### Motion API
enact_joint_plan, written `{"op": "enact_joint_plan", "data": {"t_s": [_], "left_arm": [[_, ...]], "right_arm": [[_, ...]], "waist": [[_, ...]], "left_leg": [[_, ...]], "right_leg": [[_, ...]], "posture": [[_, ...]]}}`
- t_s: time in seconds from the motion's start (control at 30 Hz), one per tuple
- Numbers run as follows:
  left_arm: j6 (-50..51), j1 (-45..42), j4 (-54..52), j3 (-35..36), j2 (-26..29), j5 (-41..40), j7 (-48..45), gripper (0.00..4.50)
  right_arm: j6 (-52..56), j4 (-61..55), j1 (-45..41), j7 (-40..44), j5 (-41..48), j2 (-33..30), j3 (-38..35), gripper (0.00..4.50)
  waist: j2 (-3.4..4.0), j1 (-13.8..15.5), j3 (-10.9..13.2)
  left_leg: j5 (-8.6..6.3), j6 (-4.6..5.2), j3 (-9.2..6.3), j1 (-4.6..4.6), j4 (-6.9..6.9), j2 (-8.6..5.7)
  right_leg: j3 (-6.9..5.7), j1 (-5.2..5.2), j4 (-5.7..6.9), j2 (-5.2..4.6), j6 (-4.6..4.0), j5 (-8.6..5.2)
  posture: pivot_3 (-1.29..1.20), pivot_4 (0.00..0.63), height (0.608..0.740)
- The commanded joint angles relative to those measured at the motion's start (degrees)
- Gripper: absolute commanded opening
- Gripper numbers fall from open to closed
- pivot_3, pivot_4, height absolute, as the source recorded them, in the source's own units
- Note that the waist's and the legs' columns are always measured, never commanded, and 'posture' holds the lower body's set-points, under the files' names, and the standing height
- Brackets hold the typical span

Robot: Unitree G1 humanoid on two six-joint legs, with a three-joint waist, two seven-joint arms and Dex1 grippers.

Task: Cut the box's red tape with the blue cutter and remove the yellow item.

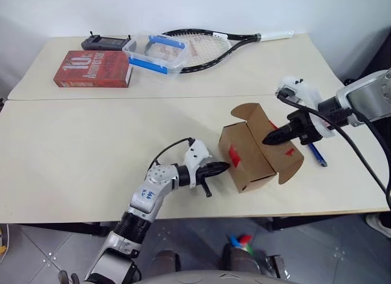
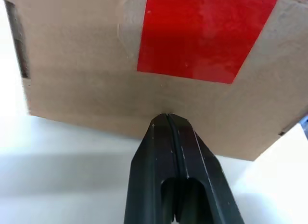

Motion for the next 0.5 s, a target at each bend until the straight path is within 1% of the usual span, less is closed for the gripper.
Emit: {"op": "enact_joint_plan", "data": {"t_s": [0.03, 0.17, 0.33, 0.43, 0.5], "left_arm": [[0.6, -0.1, -2.2, 1.0, 0.1, 0.0, 0.6, 0.00], [2.1, -0.3, -4.4, 1.4, 2.3, -0.2, -0.4, 0.00], [7.2, -1.2, -10.1, 2.8, 5.9, -4.2, -4.3, 0.00], [14.0, -3.4, -15.8, 5.5, 6.6, -11.3, -6.9, 0.00], [17.1, -4.9, -18.0, 6.6, 6.5, -14.6, -7.5, 0.00]], "right_arm": [[1.0, -3.3, 2.6, -8.1, 8.2, 1.3, -0.6, 0.04], [1.0, -3.0, 3.3, -15.9, 13.6, 1.1, -1.1, 0.04], [1.0, -2.9, 3.5, -22.1, 15.4, 2.3, -2.6, 0.04], [1.0, -3.2, 3.2, -24.3, 17.0, 2.7, -3.0, 0.04], [1.0, -3.3, 3.2, -25.6, 17.9, 2.8, -3.2, 0.04]], "waist": [[0.00, 0.0, 0.0], [0.00, -0.1, 0.0], [0.00, -0.2, 0.0], [-0.02, -0.2, 0.0], [-0.02, -0.2, 0.0]], "left_leg": [[0.00, 0.00, -0.01, 0.01, 0.00, 0.01], [0.00, 0.00, 0.00, 0.03, 0.03, 0.03], [0.00, 0.00, 0.02, 0.03, 0.04, 0.05], [0.00, 0.00, 0.02, 0.04, 0.08, 0.06], [0.00, 0.00, 0.02, 0.04, 0.10, 0.07]], "right_leg": [[-0.03, 0.01, 0.00, 0.00, 0.00, 0.00], [-0.04, 0.01, 0.03, 0.00, 0.00, 0.00], [-0.04, 0.01, 0.03, 0.01, -0.01, 0.00], [-0.03, 0.03, 0.05, 0.01, -0.01, 0.01], [-0.03, 0.04, 0.06, 0.01, -0.02, 0.01]], "posture": [[0.00, 0.150, 0.740], [0.00, 0.150, 0.740], [0.00, 0.150, 0.740], [0.00, 0.150, 0.740], [0.00, 0.150, 0.740]]}}
